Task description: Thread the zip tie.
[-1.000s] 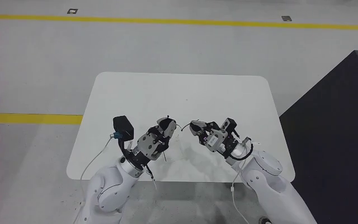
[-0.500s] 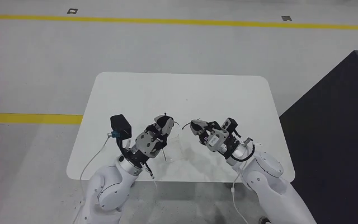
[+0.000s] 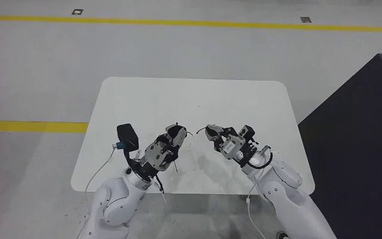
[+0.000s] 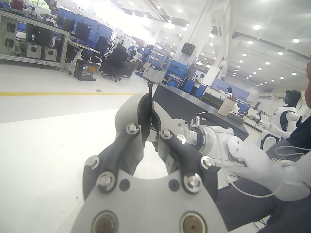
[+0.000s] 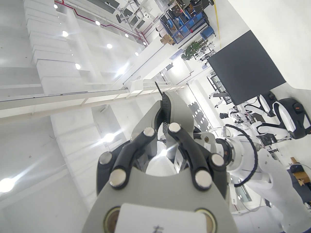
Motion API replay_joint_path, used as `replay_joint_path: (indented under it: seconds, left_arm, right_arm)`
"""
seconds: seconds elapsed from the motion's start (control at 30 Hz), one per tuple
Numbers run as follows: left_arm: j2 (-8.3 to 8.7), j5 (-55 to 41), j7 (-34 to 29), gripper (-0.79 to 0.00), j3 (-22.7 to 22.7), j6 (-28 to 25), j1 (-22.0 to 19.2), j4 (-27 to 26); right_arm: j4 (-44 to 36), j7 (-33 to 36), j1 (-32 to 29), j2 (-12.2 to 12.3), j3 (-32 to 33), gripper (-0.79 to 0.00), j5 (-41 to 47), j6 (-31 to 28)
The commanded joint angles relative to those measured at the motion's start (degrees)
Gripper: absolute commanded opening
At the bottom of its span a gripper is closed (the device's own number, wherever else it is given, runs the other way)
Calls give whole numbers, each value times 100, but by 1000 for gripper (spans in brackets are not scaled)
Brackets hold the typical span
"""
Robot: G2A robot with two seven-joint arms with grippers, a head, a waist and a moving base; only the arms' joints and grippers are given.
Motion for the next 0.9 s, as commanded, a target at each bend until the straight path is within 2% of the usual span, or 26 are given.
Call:
replay_joint_path:
  seconds: [0.0, 0.53, 0.87]
  left_arm:
    - [2, 3, -26, -785, 32, -1, -18, -4]
    - [-14, -10, 61, -785, 200, 367, -263, 99]
    - [13, 5, 120, -785, 135, 308, -168, 78]
  right_arm:
    - [-4, -9, -4, -9, -16, -785, -31, 2]
    - [-8, -16, -5, -18, -27, -785, -46, 13]
    - [-8, -16, -5, -18, -27, -785, -46, 13]
